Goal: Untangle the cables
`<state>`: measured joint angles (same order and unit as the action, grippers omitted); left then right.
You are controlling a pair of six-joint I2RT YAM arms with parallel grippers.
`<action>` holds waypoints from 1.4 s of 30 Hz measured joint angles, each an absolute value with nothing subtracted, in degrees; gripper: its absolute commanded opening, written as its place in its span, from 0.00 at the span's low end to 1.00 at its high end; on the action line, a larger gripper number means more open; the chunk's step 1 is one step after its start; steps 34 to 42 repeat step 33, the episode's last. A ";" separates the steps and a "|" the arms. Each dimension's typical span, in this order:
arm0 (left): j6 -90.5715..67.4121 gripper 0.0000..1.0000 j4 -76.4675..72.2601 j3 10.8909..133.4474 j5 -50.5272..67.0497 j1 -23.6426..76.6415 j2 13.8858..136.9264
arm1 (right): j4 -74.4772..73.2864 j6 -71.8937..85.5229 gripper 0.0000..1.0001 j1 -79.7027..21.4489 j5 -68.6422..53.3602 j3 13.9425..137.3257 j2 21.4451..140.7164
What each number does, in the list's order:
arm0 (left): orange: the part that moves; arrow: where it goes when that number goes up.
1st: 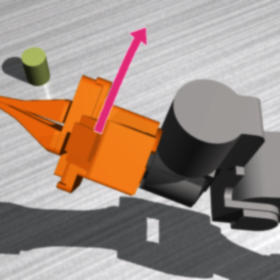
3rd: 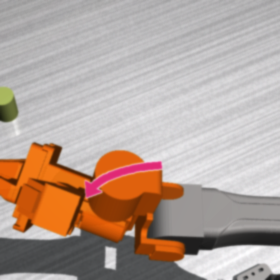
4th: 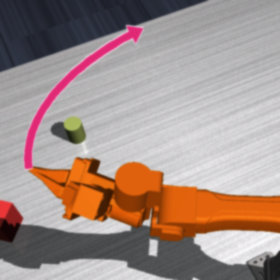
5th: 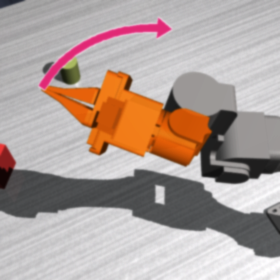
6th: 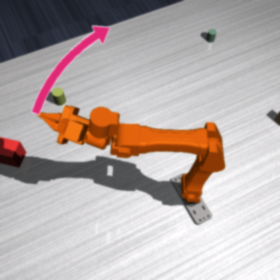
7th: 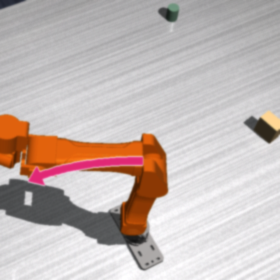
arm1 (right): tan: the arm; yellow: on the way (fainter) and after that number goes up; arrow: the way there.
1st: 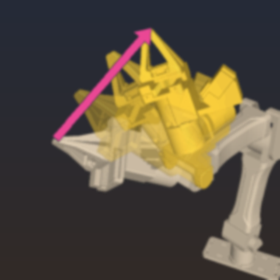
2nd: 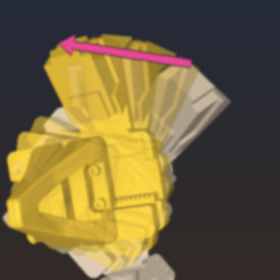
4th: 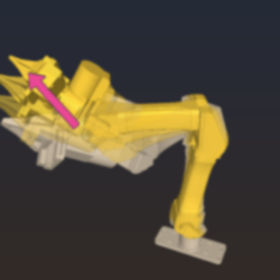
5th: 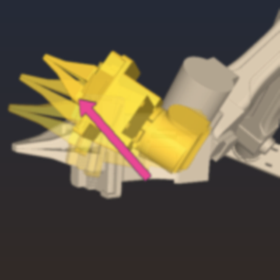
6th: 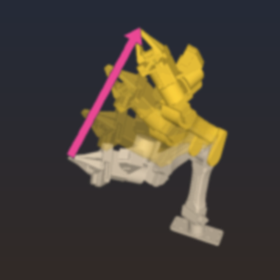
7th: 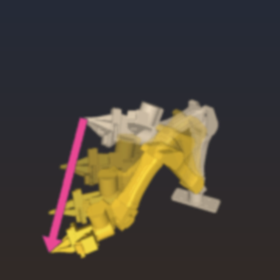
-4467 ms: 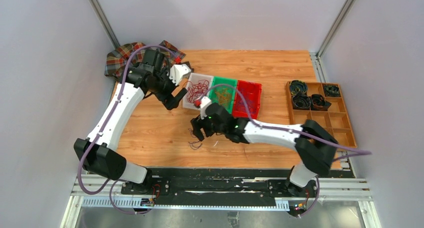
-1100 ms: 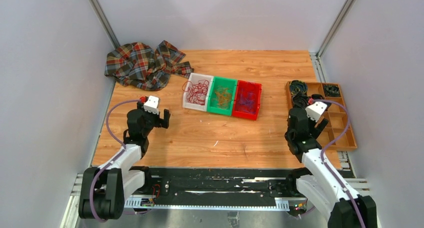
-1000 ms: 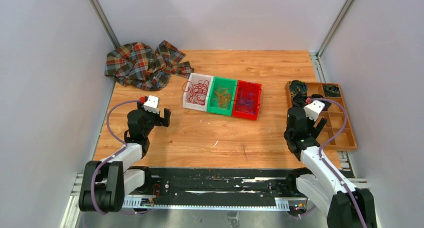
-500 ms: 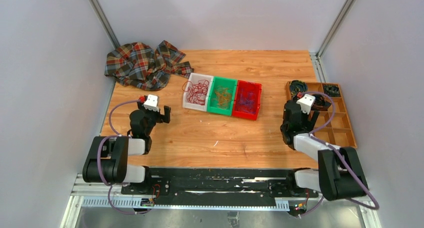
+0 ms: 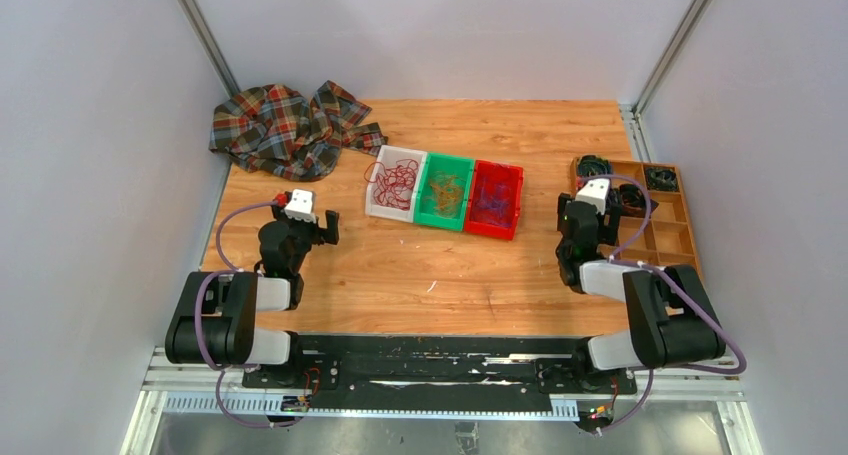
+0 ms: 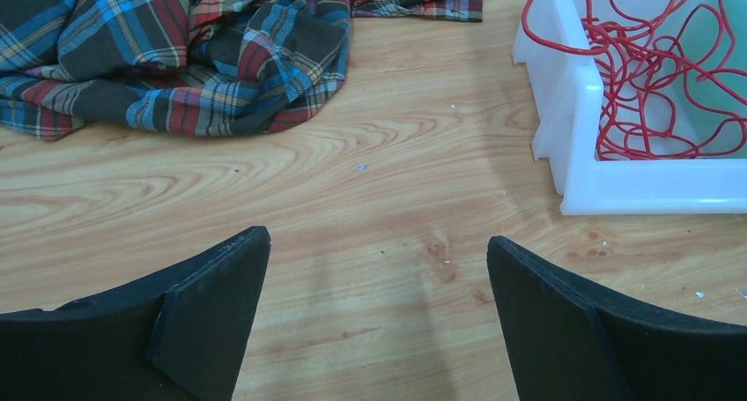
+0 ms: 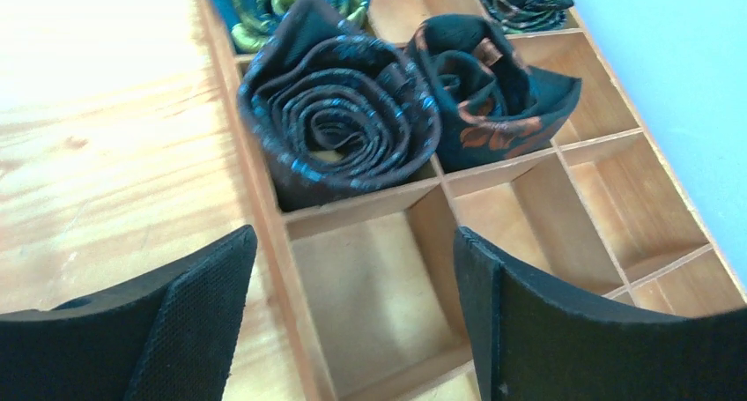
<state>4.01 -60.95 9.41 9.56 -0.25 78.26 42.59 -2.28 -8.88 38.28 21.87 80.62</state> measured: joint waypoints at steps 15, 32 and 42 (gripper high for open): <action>1.30 0.98 -61.01 9.56 1.80 -0.08 78.26 | 53.08 -7.07 0.86 -5.45 14.26 12.40 78.76; 1.34 0.98 -60.20 10.20 0.80 0.49 78.26 | 53.19 -6.85 0.86 -4.47 10.68 12.71 79.11; 1.34 0.98 -60.18 10.17 0.80 0.49 78.26 | 53.19 -6.83 0.86 -4.47 10.52 12.71 79.11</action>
